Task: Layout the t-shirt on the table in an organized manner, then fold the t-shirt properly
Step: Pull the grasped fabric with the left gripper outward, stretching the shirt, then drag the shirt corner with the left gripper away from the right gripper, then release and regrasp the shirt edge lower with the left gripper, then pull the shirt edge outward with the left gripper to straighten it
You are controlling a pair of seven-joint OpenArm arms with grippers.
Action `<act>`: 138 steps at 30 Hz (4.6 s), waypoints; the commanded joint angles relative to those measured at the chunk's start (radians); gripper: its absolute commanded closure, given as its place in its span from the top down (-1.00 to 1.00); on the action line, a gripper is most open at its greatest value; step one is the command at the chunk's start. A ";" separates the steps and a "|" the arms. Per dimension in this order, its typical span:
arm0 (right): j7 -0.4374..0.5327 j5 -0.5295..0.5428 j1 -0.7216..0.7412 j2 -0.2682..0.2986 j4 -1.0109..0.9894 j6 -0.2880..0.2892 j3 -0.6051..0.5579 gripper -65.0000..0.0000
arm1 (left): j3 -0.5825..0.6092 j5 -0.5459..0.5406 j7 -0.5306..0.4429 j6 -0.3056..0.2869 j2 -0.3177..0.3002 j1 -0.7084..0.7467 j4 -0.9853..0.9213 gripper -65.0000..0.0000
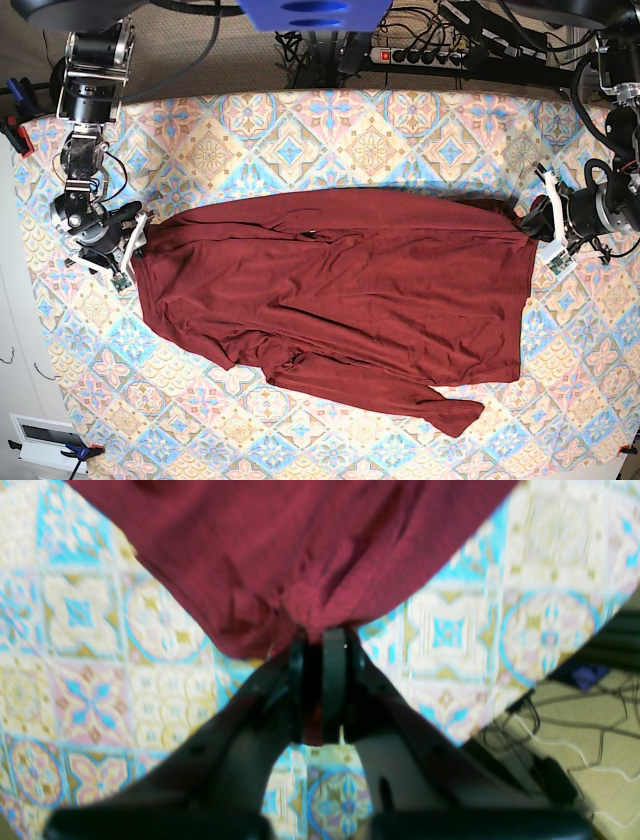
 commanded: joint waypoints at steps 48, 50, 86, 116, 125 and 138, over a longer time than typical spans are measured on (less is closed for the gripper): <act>-0.084 -0.004 -0.113 0.053 0.041 -0.006 0.256 -0.97 | 0.497 0.545 -0.119 -0.001 -0.140 0.138 0.012 -1.00; -0.086 -0.004 -0.115 0.053 0.041 -0.006 0.258 -0.92 | 0.459 0.568 -0.117 -0.001 -0.110 0.140 0.012 -1.00; -0.084 -0.178 -0.113 0.046 0.047 -0.007 0.261 -0.89 | 0.206 0.582 -0.194 -0.001 0.295 -0.060 -0.252 0.32; -0.084 -0.178 -0.113 0.046 0.044 -0.007 0.261 -0.89 | -0.153 0.582 -0.170 -0.001 0.489 -0.101 -0.476 -1.00; -0.086 -0.178 -0.113 0.046 0.048 -0.007 0.259 -0.89 | -0.277 0.467 -0.148 -0.001 0.356 -0.060 -0.477 -1.00; -0.091 -0.176 -0.143 0.043 0.116 -0.006 0.252 -0.89 | -0.311 0.410 -0.176 -0.001 0.310 -0.026 -0.480 -1.00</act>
